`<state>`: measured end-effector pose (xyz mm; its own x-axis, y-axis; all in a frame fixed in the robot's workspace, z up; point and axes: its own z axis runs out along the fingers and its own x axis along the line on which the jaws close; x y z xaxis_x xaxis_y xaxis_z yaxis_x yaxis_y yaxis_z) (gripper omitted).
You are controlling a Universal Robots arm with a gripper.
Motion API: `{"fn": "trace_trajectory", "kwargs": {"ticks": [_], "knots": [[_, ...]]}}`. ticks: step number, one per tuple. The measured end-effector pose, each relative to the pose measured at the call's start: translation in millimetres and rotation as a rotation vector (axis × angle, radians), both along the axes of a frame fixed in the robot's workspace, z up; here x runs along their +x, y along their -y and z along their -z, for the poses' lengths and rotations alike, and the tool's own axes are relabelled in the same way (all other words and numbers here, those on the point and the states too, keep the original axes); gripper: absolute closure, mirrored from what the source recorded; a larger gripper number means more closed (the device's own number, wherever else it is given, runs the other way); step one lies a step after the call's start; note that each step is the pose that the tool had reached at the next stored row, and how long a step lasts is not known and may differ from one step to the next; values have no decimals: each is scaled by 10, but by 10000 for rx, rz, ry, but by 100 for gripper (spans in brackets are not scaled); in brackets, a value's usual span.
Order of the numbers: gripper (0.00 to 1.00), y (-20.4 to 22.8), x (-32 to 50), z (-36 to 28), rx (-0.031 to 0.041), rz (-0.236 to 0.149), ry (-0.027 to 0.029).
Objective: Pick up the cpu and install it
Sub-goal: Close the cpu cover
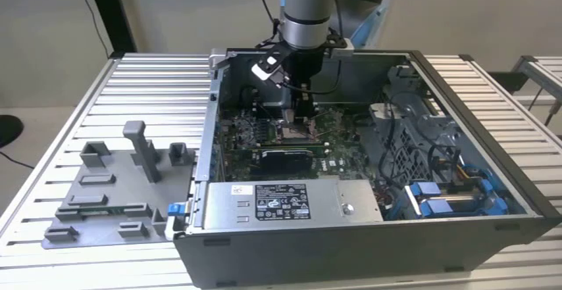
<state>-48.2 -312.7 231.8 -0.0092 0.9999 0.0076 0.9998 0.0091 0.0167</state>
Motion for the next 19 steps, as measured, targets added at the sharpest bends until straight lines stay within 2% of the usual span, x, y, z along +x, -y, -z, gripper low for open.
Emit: {"fn": "trace_trajectory", "kwargs": {"ticks": [5, 14, 19], "knots": [[100, 0, 0, 74, 0, 1, 1], [100, 1, 0, 120, 1, 1, -1], [100, 1, 0, 195, 0, 1, -1]]}}
